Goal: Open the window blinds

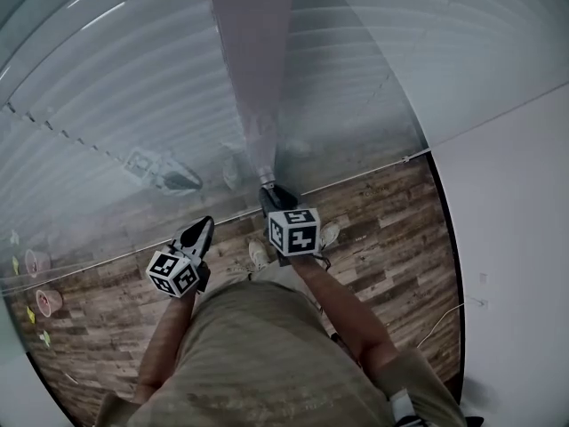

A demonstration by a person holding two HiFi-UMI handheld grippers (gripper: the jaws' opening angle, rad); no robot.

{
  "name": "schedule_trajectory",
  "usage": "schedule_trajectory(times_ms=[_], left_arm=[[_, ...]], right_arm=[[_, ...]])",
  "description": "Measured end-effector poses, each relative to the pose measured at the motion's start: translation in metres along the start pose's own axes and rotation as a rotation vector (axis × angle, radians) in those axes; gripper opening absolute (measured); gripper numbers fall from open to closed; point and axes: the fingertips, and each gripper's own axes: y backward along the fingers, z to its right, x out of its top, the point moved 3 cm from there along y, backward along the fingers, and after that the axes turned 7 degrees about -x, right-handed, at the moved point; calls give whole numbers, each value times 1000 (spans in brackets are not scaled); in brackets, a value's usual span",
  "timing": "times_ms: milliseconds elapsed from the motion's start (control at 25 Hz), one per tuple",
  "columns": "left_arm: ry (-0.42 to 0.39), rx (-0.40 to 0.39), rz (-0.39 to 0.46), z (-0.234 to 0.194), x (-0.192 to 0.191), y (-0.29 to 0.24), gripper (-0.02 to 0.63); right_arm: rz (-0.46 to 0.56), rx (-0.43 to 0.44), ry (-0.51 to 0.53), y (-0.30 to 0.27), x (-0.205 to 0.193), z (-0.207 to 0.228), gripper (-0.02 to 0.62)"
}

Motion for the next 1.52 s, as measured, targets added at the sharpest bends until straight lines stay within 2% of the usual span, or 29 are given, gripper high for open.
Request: schedule_trajectory(times_ms=[40, 80, 160, 240, 320, 360, 480, 560, 640, 680, 720, 760, 840, 880, 920, 1000, 1080, 1120, 1200, 1280, 1320, 1400, 1480, 1520], left_arm=[[-1, -2, -4, 0, -2, 0, 12], [-2, -4, -9, 1, -3, -1, 12], [-5, -8, -16, 1, -5, -2, 12], [-6, -11, -18, 3, -6, -3, 12], [-8, -13, -15, 4, -5, -4, 12], [-9, -13, -14, 3, -4, -4, 12], [-6, -11, -13, 3, -4, -4, 12], [1, -8, -14, 6, -7, -4, 12], [3, -6, -18, 8, -9, -4, 12], [3, -6, -21, 9, -10, -4, 12], [2, -6, -26, 10, -11, -3, 12], [1, -7, -30, 10, -11, -3, 12], [-6, -9, -38, 12, -10, -3, 12], [-13, -12, -41, 13, -9, -4, 12], [-23, -15, -44, 14, -7, -4, 12], [-47, -22, -50, 17, -4, -7, 12], [-60, -27, -54, 17, -2, -10, 12], [-60, -28, -56, 18, -2, -11, 12], [-53, -25, -61, 20, -5, -11, 12], [-37, -19, -67, 18, -9, -13, 12], [-28, -16, -71, 16, -11, -13, 12], [-15, -11, -78, 12, -13, -12, 12], [-10, -7, -75, 9, -11, -11, 12], [-10, -6, -72, 8, -9, -10, 12]], right_arm=[[7, -67, 147, 0, 0, -4, 126], [16, -99, 217, -1, 1, -6, 126], [29, -84, 201, -2, 1, -7, 127], [46, 3, 92, -1, 0, -8, 127], [61, 112, -70, 1, -1, -6, 196], [65, 148, -148, 2, -2, -3, 198], [64, 220, -350, 1, -5, 8, 195], [48, 274, -457, 2, -7, 12, 130], [38, 288, -465, 3, -7, 12, 127], [38, 267, -417, 4, -6, 11, 126], [40, 218, -320, 6, -5, 8, 124], [46, 138, -167, 9, -3, 4, 124], [67, -68, 221, 14, 1, -10, 123], [82, -147, 366, 15, 1, -16, 123], [96, -194, 449, 15, 1, -20, 123], [116, -212, 485, 14, 0, -22, 123], [126, -152, 398, 12, 0, -19, 124], [127, -95, 299, 13, -1, -16, 126], [103, 44, 31, 14, -7, -7, 186], [64, 160, -202, 10, -13, 3, 186], [53, 200, -277, 5, -16, 5, 184], [46, 257, -362, -2, -19, 4, 175], [49, 265, -374, -3, -16, -2, 115], [50, 247, -353, -3, -15, -5, 110]])
